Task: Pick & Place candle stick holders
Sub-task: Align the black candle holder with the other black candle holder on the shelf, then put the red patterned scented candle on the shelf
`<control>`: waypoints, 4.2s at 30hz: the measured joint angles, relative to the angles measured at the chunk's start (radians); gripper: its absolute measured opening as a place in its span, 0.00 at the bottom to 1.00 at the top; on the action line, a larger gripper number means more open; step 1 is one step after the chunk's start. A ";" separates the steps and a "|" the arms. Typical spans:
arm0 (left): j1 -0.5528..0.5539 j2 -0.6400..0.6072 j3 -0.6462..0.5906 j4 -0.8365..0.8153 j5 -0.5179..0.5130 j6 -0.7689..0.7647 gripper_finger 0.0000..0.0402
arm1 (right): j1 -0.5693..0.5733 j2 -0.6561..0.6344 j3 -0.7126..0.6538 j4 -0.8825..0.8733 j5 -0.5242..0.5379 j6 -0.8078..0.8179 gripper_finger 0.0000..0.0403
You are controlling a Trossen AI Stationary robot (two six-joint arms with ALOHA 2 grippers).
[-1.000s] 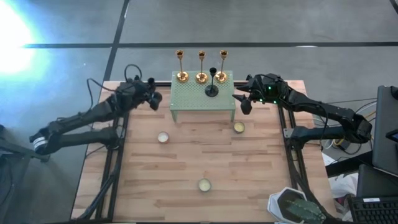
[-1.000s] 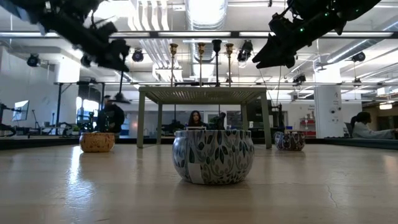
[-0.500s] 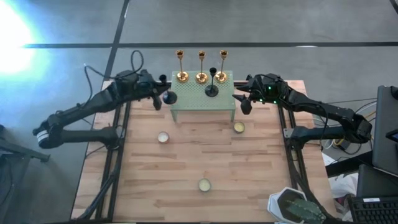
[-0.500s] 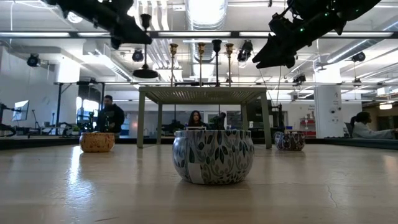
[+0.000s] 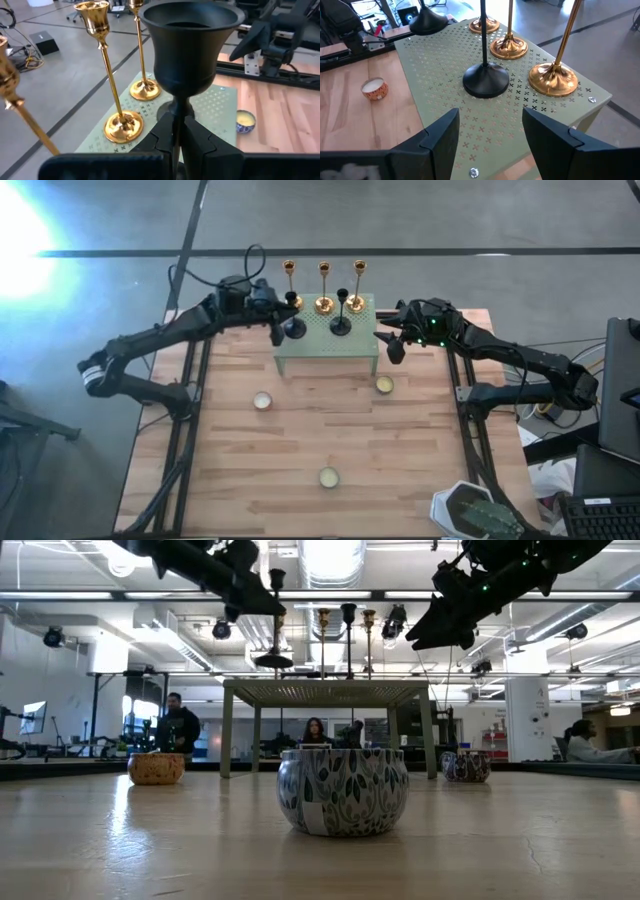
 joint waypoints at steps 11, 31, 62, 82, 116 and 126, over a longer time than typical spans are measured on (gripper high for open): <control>0.006 0.082 0.025 0.059 -0.001 0.019 0.05 | 0.000 0.000 0.000 0.000 0.000 0.000 0.52; 0.059 0.178 0.024 0.117 -0.025 0.011 0.05 | 0.000 0.000 0.000 0.000 0.000 -0.003 0.52; 0.062 0.198 0.020 0.157 0.009 -0.024 0.05 | 0.000 0.000 0.000 0.000 0.000 -0.001 0.52; 0.073 0.197 0.020 0.158 0.004 -0.013 0.22 | 0.000 0.000 0.000 0.000 0.000 -0.001 0.52; 0.093 0.113 0.066 -0.169 0.022 0.009 0.61 | 0.006 0.000 0.000 -0.001 0.000 0.019 0.52; 0.093 -0.067 0.104 -0.529 -0.004 0.007 0.66 | 0.006 -0.021 0.000 -0.061 0.000 0.023 0.52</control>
